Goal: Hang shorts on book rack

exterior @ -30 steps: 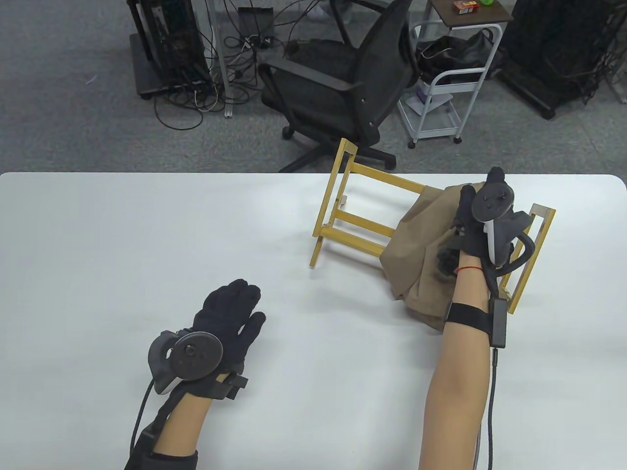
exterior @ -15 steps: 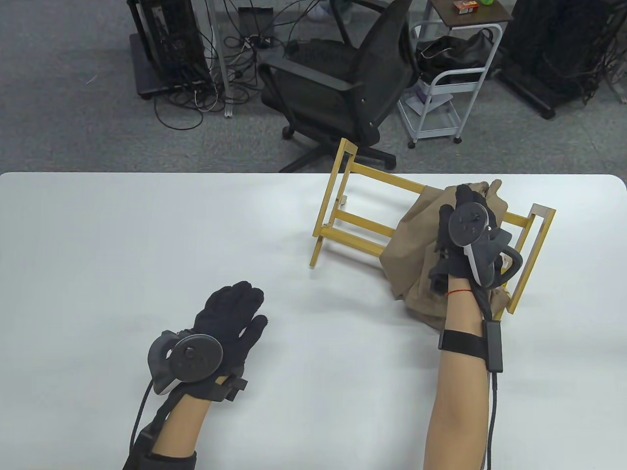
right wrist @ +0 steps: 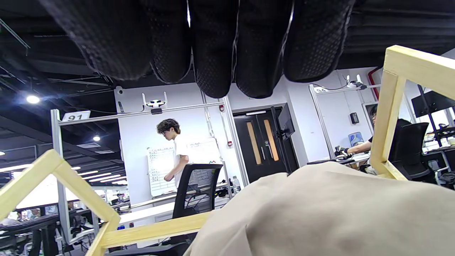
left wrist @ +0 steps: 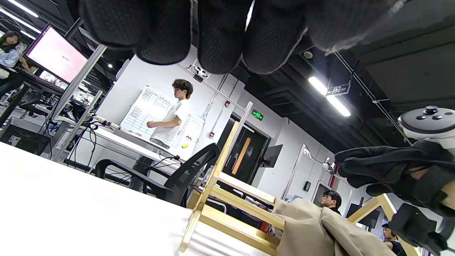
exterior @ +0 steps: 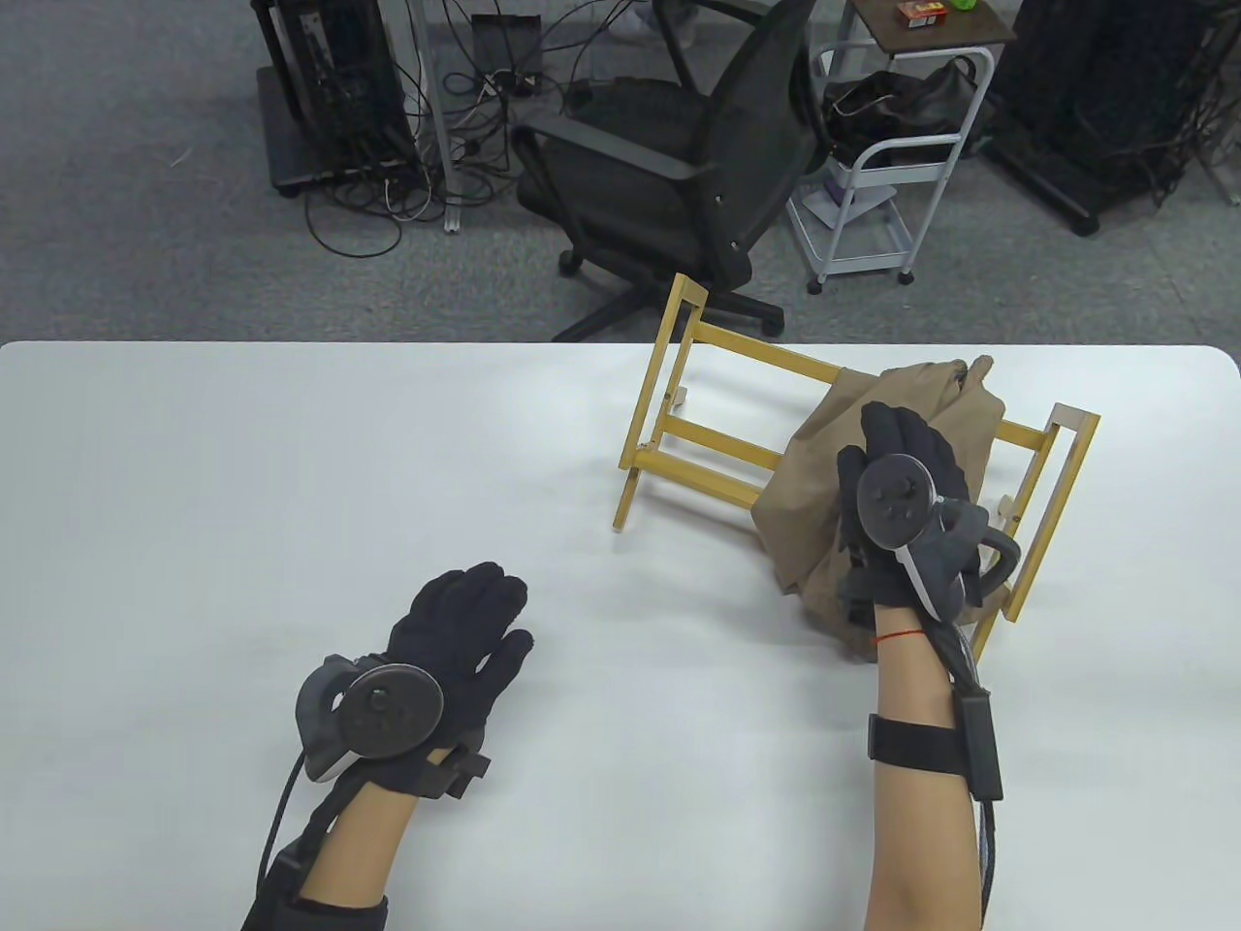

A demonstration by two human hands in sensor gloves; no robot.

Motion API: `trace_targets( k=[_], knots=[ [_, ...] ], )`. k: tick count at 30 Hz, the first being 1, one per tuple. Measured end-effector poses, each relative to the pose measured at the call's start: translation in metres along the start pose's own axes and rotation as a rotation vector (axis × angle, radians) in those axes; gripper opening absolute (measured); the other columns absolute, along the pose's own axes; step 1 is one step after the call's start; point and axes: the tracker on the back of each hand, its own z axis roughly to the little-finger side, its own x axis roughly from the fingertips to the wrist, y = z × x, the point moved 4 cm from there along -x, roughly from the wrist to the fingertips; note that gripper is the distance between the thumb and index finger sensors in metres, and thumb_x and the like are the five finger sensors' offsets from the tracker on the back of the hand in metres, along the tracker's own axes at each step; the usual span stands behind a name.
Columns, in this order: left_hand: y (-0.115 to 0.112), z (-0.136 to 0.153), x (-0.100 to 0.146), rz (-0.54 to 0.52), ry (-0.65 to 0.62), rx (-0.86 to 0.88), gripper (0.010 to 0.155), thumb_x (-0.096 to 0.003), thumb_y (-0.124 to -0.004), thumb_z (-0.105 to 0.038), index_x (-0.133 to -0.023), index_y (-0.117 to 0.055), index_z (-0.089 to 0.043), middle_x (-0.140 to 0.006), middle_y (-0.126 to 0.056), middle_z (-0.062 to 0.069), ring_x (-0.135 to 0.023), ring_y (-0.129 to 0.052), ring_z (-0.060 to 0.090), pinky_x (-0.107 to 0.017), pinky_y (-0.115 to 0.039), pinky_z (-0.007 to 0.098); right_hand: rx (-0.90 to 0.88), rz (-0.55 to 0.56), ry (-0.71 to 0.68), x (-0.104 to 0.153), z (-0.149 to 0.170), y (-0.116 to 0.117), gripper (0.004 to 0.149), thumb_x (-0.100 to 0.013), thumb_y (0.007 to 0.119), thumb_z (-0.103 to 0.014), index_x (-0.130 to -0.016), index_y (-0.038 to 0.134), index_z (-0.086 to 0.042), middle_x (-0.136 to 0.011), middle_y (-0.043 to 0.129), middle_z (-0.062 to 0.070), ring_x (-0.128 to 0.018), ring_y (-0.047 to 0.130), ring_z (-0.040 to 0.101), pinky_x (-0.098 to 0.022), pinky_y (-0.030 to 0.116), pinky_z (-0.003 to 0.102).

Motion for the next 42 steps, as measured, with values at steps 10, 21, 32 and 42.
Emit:
trace_targets(
  k=[10, 21, 32, 42],
  knots=[
    [-0.001, -0.001, 0.001, 0.006, -0.005, 0.0, 0.054, -0.0495, -0.072, -0.049, -0.097, -0.077, -0.023, -0.103, -0.076, 0.01, -0.088, -0.077, 0.049, -0.058, -0.07, 0.059, 0.007, -0.006, -0.089, 0.031, -0.009, -0.01, 0.053, -0.047, 0.075, -0.053, -0.098, 0.067, -0.038, -0.107, 0.074, -0.005, -0.099, 0.079, 0.026, -0.073, 0.07, 0.047],
    [-0.003, 0.0, 0.004, 0.026, 0.01, -0.008, 0.055, -0.0494, -0.072, -0.049, -0.097, -0.077, -0.023, -0.104, -0.076, 0.01, -0.088, -0.077, 0.049, -0.058, -0.07, 0.059, -0.005, -0.015, -0.207, 0.067, -0.022, -0.016, 0.054, -0.047, 0.075, -0.054, -0.098, 0.067, -0.038, -0.108, 0.074, -0.005, -0.099, 0.079, 0.026, -0.072, 0.07, 0.048],
    [-0.007, 0.001, 0.006, 0.052, 0.023, -0.018, 0.055, -0.0494, -0.072, -0.049, -0.097, -0.076, -0.023, -0.104, -0.075, 0.01, -0.089, -0.077, 0.049, -0.058, -0.07, 0.059, -0.021, -0.038, -0.301, 0.101, -0.02, -0.021, 0.054, -0.047, 0.075, -0.054, -0.098, 0.067, -0.038, -0.108, 0.074, -0.004, -0.099, 0.079, 0.026, -0.072, 0.07, 0.048],
    [-0.01, 0.0, 0.007, 0.069, 0.032, -0.027, 0.055, -0.0493, -0.072, -0.049, -0.097, -0.076, -0.023, -0.104, -0.075, 0.011, -0.089, -0.077, 0.05, -0.058, -0.069, 0.06, -0.041, -0.04, -0.378, 0.125, -0.023, -0.023, 0.054, -0.047, 0.075, -0.054, -0.098, 0.067, -0.038, -0.107, 0.075, -0.004, -0.099, 0.079, 0.027, -0.072, 0.07, 0.048]
  ],
)
